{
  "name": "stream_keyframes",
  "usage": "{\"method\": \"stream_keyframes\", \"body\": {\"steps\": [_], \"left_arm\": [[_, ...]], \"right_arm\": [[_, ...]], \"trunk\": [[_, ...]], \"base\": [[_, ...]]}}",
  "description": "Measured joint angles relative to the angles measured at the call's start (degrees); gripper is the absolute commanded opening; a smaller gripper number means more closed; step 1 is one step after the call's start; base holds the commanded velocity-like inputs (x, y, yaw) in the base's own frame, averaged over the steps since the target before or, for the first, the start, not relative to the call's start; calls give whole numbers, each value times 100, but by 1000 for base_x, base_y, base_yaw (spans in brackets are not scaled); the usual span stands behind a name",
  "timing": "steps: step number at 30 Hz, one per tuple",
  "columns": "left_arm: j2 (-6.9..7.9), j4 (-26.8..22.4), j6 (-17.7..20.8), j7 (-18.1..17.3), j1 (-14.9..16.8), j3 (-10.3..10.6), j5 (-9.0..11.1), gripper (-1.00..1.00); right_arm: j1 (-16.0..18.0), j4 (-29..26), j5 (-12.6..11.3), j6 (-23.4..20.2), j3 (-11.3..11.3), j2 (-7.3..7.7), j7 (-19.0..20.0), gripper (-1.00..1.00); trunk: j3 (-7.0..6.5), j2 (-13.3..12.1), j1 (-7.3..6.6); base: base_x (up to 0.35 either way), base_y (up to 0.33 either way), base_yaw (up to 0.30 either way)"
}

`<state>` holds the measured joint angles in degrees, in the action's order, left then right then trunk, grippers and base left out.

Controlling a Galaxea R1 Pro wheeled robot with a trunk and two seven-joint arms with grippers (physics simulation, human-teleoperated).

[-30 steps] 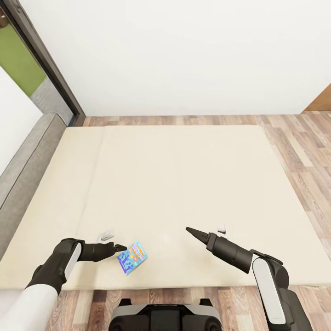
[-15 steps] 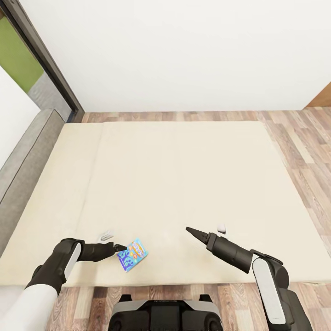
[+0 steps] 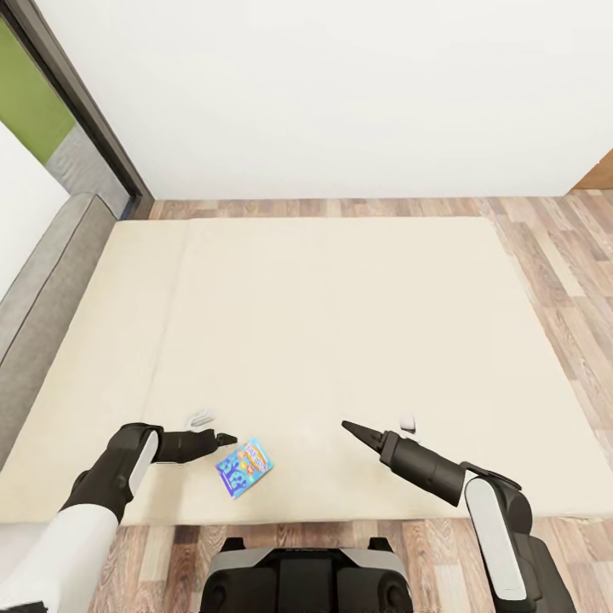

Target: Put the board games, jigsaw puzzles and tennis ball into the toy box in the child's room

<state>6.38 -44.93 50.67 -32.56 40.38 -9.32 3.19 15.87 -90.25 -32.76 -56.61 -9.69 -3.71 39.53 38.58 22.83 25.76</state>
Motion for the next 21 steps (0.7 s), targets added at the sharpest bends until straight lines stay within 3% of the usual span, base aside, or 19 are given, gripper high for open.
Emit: {"method": "stream_keyframes", "body": {"steps": [8, 21], "left_arm": [[-79, 37, -267, 742, 146, -4, 13, 100], [-100, 40, -339, 904, 158, -7, 63, 100]], "right_arm": [[0, 0, 5, 2, -12, 9, 0, 100], [0, 0, 12, 5, 22, -32, -181, 100]], "trunk": [[75, 0, 0], [198, 0, 0]], "base": [[0, 0, 1], [0, 0, 57]]}}
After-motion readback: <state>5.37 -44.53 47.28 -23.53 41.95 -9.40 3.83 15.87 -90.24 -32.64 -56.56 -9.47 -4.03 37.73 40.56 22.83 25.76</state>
